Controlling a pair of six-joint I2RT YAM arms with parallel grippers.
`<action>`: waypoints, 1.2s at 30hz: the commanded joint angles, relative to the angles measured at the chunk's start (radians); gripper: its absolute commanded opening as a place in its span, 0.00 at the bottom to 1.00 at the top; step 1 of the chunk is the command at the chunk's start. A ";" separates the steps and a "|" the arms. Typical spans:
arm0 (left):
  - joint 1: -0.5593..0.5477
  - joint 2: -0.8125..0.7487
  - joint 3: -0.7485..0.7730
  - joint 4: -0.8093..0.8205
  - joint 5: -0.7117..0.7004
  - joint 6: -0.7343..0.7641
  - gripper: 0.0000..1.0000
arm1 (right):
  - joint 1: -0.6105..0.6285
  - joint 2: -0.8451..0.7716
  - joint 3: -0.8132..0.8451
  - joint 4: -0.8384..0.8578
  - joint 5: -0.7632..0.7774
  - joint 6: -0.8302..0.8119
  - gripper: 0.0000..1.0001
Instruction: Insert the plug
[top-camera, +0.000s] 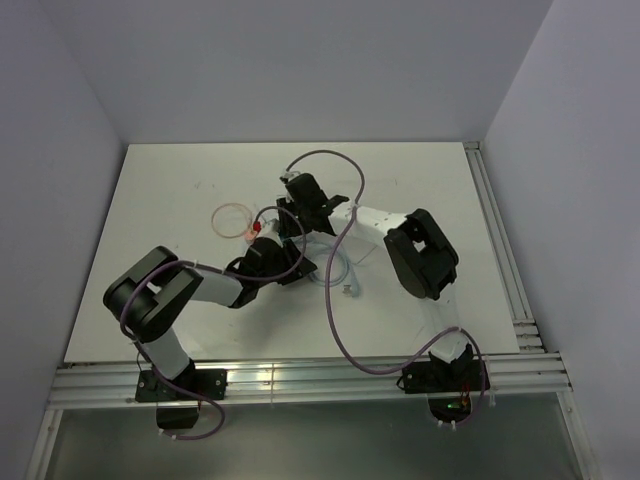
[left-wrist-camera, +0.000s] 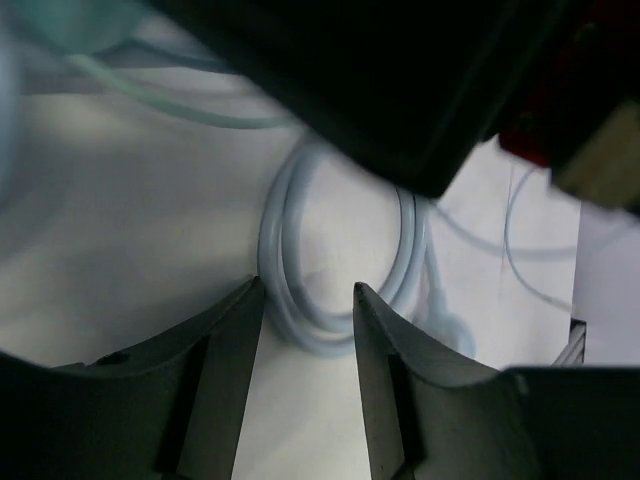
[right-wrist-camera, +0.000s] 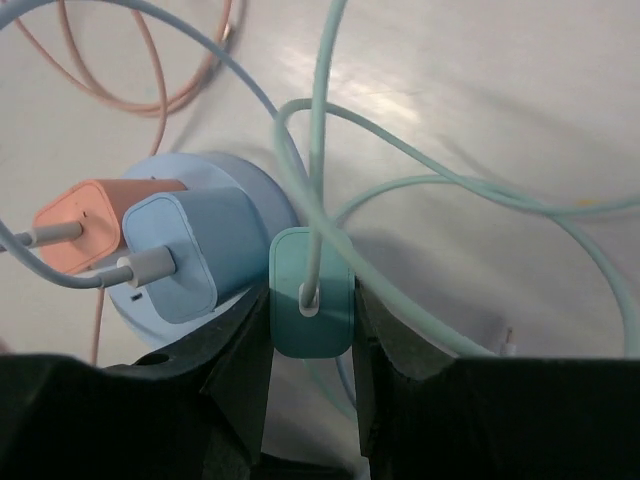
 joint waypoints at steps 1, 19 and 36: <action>-0.029 0.030 -0.085 -0.335 0.047 0.004 0.50 | 0.066 0.006 0.056 0.046 -0.114 -0.023 0.00; -0.036 -0.716 0.052 -0.944 -0.472 0.022 0.52 | -0.046 -0.352 -0.091 0.009 -0.091 -0.164 0.00; 0.512 -0.599 0.192 -0.931 -0.192 0.077 0.49 | 0.183 -0.406 -0.084 0.117 -0.033 -0.279 0.00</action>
